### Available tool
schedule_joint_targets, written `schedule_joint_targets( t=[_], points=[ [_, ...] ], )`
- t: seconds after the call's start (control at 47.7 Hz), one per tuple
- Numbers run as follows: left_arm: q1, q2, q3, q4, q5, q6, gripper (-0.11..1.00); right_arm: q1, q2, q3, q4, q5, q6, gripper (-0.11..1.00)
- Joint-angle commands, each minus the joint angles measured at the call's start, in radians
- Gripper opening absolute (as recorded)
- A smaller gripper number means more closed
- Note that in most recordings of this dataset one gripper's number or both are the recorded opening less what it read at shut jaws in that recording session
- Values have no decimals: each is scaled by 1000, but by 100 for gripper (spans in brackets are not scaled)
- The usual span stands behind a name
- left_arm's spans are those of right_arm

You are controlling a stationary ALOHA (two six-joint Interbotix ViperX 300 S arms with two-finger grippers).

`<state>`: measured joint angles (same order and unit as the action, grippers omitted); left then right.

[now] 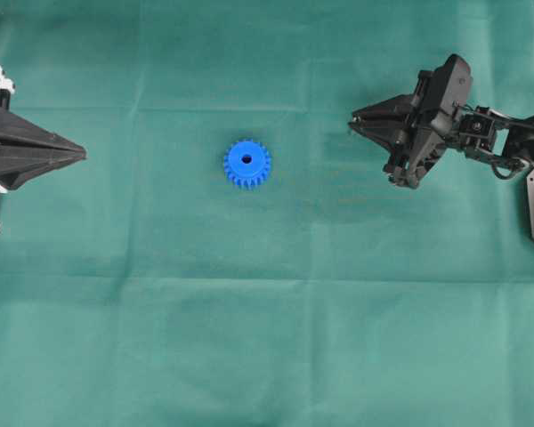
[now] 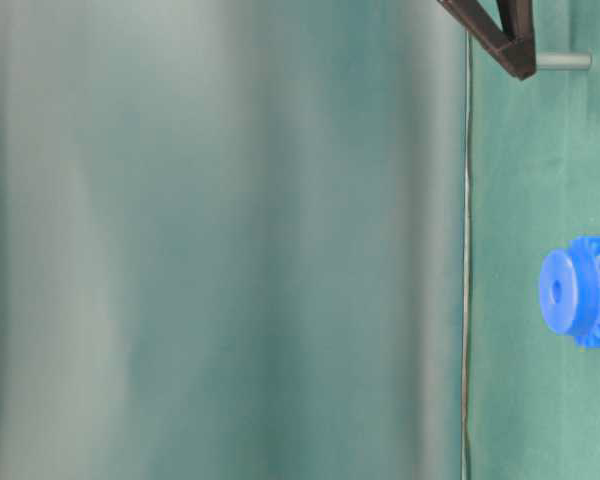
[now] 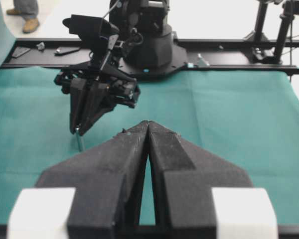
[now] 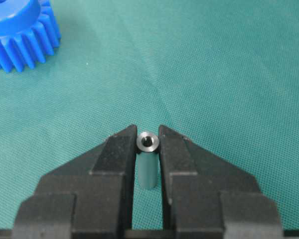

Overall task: Insert the shaft placed at a random location into the center hole of the small gear at another random location.
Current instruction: 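Lower the right gripper around the shaft and close on it, then lift the shaft with the right gripper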

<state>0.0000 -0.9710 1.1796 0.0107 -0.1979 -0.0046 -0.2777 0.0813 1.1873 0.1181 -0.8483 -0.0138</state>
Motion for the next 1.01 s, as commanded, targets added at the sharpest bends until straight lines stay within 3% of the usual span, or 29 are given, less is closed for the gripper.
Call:
schedule_joint_targets(
  t=[0.0,0.545,0.985],
  points=[
    [0,5,-21,3,-5,-2,0,-5,-20,-14,3,-6,6,13],
    [0,5,-21,3,-5,-3,0,-5,-290,-37,0,247,-26,13],
    [0,5,-21,3,-5,-3,0,-3,-265,-69,-2,267,-40,13]
  ],
)
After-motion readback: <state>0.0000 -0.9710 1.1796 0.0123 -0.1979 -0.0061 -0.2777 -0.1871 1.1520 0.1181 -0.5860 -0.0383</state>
